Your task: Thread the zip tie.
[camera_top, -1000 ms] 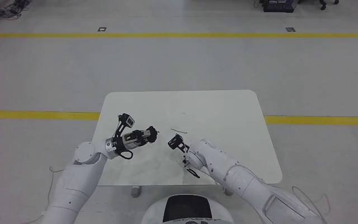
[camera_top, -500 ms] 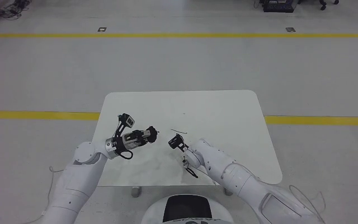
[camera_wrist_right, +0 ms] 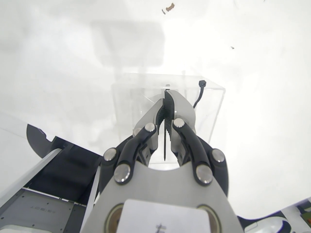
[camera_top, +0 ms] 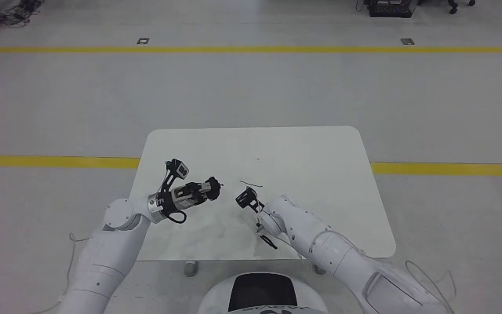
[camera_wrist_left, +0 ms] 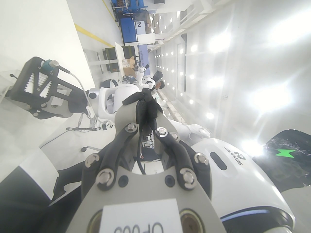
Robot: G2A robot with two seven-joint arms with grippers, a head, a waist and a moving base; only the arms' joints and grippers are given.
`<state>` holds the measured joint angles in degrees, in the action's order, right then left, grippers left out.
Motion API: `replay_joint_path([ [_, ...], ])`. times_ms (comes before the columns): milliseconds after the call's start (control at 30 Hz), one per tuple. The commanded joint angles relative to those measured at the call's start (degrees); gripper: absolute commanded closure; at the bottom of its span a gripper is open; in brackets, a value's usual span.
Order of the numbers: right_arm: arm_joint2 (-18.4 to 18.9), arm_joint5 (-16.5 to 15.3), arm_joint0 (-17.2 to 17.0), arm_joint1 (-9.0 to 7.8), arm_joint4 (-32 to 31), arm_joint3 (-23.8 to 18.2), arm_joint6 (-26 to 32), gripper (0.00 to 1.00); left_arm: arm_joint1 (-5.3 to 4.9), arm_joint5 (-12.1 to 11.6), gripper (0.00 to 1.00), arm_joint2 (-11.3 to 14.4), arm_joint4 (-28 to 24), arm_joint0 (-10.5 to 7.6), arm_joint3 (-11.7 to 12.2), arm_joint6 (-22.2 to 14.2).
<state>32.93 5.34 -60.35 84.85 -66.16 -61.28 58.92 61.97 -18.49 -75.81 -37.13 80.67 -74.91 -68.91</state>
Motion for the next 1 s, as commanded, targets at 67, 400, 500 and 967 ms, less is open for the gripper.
replay_joint_path([
  [67, 0.8, -0.1, -0.8, -0.41, -1.1, -2.1, 0.2, 1.00, 0.00, 0.0, 1.00, 0.0, 0.0, 0.00, 0.0, 0.0],
  [400, 9.3, -4.4, -8.1, -4.70, -3.5, -15.9, 0.0, 1.00, 0.00, 0.0, 1.00, 0.0, 0.0, 0.00, 0.0, 0.0],
  [500, 12.7, -5.8, -11.3, -6.22, -4.8, -20.4, 0.2, 1.00, 0.00, 0.0, 1.00, 0.0, 0.0, 0.00, 0.0, 0.0],
  [967, 12.4, -8.1, -9.3, -5.82, -3.3, -16.0, 1.0, 0.93, 0.00, 0.0, 1.00, 0.0, 0.0, 0.00, 0.0, 0.0],
])
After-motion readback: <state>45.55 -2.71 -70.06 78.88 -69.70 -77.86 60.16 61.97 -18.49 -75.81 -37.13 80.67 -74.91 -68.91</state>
